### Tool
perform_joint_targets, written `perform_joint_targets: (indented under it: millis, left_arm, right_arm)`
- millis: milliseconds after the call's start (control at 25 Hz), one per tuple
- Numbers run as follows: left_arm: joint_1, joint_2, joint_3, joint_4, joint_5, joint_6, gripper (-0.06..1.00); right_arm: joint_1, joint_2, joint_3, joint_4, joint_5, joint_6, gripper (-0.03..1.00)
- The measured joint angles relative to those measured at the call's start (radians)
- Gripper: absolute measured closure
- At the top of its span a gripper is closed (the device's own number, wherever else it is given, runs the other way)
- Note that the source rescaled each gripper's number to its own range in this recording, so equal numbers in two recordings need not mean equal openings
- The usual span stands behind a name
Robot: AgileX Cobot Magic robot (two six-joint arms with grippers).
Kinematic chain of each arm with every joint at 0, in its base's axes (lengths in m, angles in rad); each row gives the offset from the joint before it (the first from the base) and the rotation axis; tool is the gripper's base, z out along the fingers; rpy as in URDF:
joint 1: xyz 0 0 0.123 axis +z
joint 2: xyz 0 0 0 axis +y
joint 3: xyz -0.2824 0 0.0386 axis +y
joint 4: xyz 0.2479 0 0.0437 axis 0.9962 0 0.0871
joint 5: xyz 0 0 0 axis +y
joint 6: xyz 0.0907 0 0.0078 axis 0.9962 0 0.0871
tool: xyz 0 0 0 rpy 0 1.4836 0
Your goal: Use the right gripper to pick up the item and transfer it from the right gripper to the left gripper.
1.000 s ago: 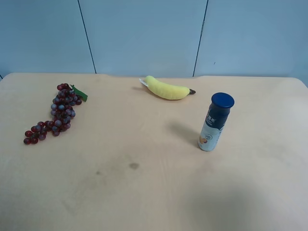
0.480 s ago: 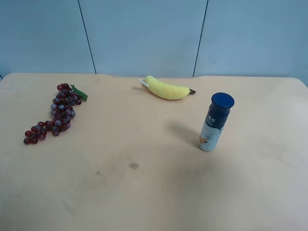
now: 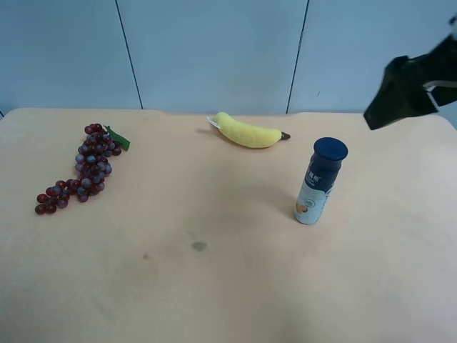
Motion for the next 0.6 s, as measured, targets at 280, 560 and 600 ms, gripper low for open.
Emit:
perform_joint_targets:
  millis: [280, 560, 600]
  left_arm:
    - [0.000, 0.000, 0.000, 0.000, 0.000, 0.000, -0.06]
    - [0.000, 0.000, 0.000, 0.000, 0.000, 0.000, -0.06]
    - [0.000, 0.000, 0.000, 0.000, 0.000, 0.000, -0.06]
  right_arm:
    - [0.100, 0.263, -0.184, 0.001, 0.071, -0.012, -0.03]
    - [0.108, 0.418, -0.217, -0.028, 0.120, -0.014, -0.03]
    - [0.108, 0.437, -0.217, -0.039, 0.121, -0.014, -0.03]
